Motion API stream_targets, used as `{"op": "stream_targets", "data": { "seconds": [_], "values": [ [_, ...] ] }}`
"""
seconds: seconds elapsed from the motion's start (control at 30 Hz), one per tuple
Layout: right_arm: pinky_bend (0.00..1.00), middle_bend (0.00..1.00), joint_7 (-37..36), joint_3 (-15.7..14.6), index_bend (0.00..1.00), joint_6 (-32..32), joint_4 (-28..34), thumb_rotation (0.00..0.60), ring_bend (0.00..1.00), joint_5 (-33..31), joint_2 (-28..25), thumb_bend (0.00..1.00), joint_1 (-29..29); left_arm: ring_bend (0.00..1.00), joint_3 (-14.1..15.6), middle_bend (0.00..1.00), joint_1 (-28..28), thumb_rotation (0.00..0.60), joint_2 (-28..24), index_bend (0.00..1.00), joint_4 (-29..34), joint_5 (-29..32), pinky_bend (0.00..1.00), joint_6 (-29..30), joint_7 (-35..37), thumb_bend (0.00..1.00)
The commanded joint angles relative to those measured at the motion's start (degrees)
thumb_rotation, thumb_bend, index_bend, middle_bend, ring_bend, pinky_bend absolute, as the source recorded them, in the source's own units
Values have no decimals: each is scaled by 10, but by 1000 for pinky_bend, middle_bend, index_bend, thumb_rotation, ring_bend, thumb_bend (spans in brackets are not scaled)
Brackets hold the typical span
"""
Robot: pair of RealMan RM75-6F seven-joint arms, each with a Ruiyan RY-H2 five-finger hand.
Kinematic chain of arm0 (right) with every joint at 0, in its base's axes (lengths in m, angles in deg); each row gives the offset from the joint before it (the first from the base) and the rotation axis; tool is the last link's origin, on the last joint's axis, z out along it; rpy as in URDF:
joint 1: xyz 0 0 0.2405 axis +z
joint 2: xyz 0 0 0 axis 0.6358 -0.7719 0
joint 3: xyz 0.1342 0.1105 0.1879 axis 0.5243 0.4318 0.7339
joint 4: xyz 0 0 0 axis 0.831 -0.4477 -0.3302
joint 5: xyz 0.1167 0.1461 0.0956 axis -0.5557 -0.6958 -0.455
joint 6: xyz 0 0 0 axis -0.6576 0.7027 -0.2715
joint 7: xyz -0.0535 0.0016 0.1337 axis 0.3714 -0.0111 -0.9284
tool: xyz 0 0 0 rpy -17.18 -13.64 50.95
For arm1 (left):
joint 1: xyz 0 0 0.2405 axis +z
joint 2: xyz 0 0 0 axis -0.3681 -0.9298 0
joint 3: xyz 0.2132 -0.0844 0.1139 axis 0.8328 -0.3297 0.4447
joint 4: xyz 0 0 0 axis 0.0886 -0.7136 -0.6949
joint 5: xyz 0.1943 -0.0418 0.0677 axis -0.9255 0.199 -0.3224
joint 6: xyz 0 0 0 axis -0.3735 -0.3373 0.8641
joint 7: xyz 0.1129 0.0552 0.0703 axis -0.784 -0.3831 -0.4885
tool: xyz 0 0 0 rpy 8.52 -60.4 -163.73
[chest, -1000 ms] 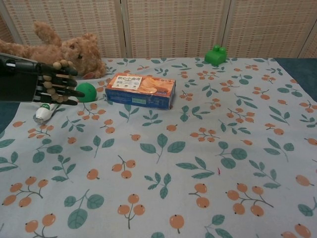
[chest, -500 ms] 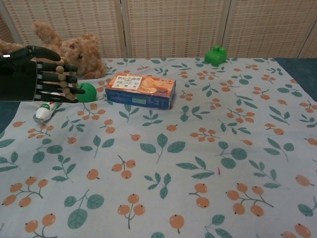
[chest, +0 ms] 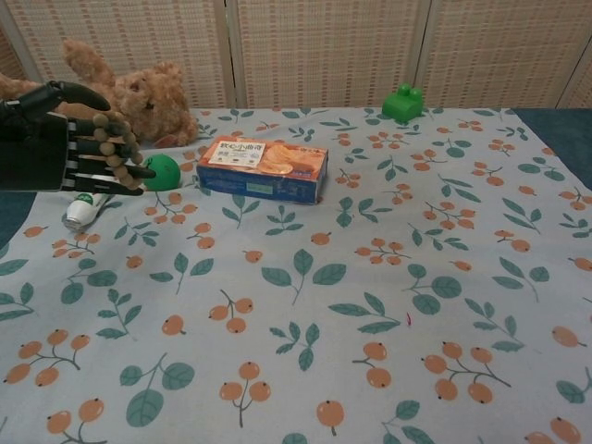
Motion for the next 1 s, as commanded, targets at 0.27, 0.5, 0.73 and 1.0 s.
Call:
{"op": "stream_targets", "data": {
  "seconds": [0.27,0.5,0.73,1.0],
  "values": [
    [0,0,-1,-3,0,2,0,600,0,6,-1,237,-1,227,11,549,-5,403,-9,637,8,2,10,12,16,812],
    [0,0,-1,-2,0,4,0,600,0,7,-1,238,-2,226,11,540,-5,505,-14,573,12,-9,10,1,7,1000],
    [0,0,-3,-2,0,7,0,600,0,8,-2,238,-3,198,2,456,-2,600,-7,488,9,-22,9,-17,-21,1000],
    [0,0,-5,-2,0,7,0,600,0,8,-3,237,-3,167,-14,412,10,600,7,400,2,-15,6,-39,-45,869]
  ]
}}
